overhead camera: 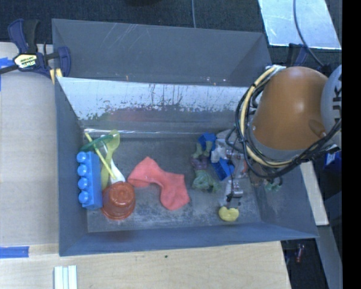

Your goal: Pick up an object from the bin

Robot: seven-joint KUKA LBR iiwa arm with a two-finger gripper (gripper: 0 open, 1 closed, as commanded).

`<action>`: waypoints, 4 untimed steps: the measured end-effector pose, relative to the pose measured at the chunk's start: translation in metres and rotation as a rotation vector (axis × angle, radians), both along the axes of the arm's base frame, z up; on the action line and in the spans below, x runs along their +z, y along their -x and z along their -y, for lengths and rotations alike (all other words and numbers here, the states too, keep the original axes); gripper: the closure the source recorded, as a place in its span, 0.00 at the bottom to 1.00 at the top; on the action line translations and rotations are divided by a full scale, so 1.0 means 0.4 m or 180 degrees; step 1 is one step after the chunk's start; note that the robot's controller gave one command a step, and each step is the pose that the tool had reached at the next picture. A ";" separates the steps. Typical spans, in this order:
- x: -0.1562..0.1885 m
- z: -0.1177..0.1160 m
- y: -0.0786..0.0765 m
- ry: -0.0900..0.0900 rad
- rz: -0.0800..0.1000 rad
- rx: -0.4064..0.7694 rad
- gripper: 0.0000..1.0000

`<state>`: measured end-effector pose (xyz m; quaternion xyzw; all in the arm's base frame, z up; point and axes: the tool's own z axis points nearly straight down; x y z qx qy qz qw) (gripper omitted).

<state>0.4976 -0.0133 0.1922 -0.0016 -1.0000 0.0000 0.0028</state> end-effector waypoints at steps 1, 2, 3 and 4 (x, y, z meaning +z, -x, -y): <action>0.011 0.000 -0.004 0.0001 0.0028 0.0001 0.00; 0.075 -0.009 -0.069 0.0001 0.0023 -0.0287 0.00; 0.099 -0.067 -0.136 0.0001 0.0041 -0.0660 0.00; 0.008 -0.047 -0.277 0.0002 0.0077 -0.0315 0.00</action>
Offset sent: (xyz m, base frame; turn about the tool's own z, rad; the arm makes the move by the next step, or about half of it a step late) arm 0.0396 0.0059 0.0426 0.1326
